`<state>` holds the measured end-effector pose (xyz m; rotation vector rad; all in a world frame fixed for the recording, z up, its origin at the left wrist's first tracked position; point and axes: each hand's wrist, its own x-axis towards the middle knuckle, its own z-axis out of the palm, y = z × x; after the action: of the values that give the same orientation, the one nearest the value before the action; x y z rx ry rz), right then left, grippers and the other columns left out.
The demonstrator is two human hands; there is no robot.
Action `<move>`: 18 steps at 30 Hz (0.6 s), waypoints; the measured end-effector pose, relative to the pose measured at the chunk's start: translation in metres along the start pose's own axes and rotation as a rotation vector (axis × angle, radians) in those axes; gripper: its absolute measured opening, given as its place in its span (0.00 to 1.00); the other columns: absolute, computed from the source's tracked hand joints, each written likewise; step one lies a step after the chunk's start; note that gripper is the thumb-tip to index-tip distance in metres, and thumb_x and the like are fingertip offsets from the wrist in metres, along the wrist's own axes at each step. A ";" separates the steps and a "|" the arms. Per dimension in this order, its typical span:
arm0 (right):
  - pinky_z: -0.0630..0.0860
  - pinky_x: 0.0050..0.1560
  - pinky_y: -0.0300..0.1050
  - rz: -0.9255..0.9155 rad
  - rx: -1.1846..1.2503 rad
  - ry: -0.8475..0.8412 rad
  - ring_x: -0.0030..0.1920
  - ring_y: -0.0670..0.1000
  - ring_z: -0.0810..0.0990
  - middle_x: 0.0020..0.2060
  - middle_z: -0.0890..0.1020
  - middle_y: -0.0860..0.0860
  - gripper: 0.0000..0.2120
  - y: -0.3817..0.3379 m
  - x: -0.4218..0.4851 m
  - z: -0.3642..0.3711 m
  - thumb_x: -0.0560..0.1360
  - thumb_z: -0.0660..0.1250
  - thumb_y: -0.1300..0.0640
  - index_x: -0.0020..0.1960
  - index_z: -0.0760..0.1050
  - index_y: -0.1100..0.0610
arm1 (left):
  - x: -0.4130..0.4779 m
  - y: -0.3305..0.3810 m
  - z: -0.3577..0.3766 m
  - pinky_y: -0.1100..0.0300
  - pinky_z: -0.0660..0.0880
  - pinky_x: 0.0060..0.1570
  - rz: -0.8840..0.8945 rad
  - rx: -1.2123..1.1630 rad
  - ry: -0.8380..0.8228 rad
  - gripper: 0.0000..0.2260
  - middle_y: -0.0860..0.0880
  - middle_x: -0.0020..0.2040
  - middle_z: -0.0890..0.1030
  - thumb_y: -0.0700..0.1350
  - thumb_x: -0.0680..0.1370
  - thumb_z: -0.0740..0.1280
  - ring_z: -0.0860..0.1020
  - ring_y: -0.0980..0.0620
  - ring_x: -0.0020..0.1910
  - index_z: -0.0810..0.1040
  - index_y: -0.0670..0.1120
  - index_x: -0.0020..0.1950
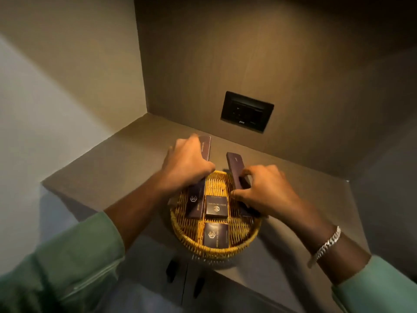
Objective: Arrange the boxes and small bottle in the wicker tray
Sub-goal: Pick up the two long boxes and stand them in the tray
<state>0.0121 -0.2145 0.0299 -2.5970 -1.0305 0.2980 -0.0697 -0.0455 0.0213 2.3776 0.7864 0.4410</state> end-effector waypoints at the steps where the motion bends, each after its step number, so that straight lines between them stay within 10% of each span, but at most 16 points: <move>1: 0.78 0.33 0.40 -0.013 -0.036 0.024 0.37 0.44 0.78 0.38 0.78 0.44 0.15 -0.001 -0.008 0.009 0.69 0.74 0.46 0.52 0.78 0.50 | -0.005 -0.001 0.006 0.54 0.81 0.38 0.021 0.034 -0.009 0.27 0.48 0.46 0.75 0.48 0.67 0.77 0.78 0.49 0.43 0.70 0.47 0.62; 18: 0.59 0.29 0.42 -0.071 -0.197 0.239 0.32 0.53 0.65 0.27 0.58 0.45 0.11 -0.006 -0.024 0.059 0.73 0.71 0.52 0.49 0.76 0.59 | -0.013 -0.006 0.024 0.54 0.73 0.34 0.197 0.387 -0.113 0.16 0.44 0.45 0.78 0.42 0.72 0.72 0.76 0.45 0.40 0.72 0.43 0.56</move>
<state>-0.0272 -0.2143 -0.0207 -2.6763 -1.1099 -0.1352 -0.0712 -0.0605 -0.0023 2.8276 0.6329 0.2448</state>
